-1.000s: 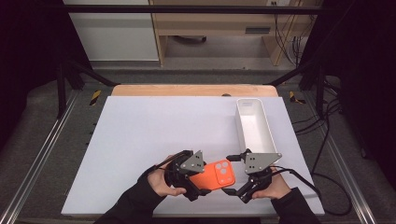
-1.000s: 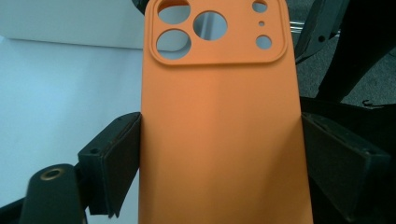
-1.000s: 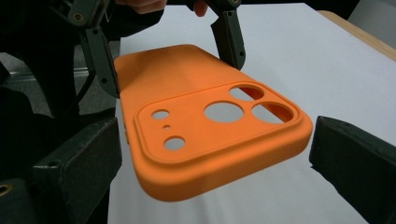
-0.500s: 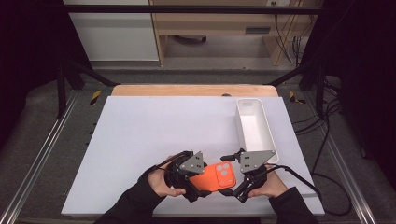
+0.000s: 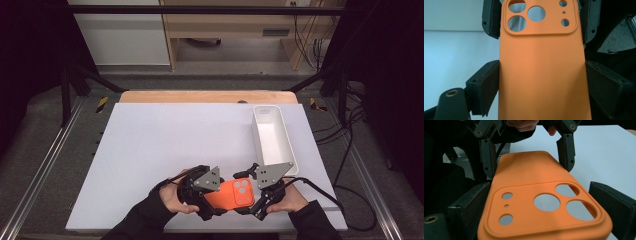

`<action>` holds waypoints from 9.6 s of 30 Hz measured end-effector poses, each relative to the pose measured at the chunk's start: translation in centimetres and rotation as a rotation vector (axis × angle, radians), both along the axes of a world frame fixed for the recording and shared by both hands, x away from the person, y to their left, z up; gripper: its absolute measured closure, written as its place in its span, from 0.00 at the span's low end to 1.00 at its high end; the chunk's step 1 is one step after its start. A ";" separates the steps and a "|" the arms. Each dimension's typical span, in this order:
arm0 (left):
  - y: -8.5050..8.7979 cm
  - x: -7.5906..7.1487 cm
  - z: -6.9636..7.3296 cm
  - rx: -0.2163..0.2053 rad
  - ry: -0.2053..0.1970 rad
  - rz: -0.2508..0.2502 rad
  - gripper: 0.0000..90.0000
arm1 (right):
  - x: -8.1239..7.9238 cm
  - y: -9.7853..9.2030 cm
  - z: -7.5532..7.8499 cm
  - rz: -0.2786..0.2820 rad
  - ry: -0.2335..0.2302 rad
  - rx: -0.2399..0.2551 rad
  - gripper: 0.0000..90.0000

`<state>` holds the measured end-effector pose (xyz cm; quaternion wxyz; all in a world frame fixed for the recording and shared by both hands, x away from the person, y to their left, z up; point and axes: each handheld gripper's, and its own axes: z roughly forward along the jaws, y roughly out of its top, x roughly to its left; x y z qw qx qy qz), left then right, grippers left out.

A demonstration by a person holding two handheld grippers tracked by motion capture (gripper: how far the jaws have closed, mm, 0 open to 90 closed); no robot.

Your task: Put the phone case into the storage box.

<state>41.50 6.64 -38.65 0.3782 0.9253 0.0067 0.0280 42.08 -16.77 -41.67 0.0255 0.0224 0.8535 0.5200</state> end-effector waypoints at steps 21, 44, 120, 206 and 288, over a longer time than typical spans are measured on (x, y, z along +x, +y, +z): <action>0.0 -0.1 -0.1 0.001 -0.002 -0.016 0.17 | -0.1 -0.1 0.0 0.052 -0.008 0.019 0.16; -0.3 0.1 -0.5 0.005 0.010 -0.010 0.16 | 0.1 -0.2 0.1 0.046 0.030 0.000 0.18; 1.0 1.9 -2.4 0.130 0.063 0.068 0.02 | 1.6 2.2 4.0 0.046 -0.027 -0.328 0.18; -2.8 1.9 -3.6 0.374 -0.035 0.047 0.17 | 1.4 5.3 4.6 0.071 -0.094 -0.489 0.16; -2.2 3.0 -3.9 -0.018 0.052 0.046 0.17 | 1.1 -0.9 2.8 -0.101 0.040 0.024 0.03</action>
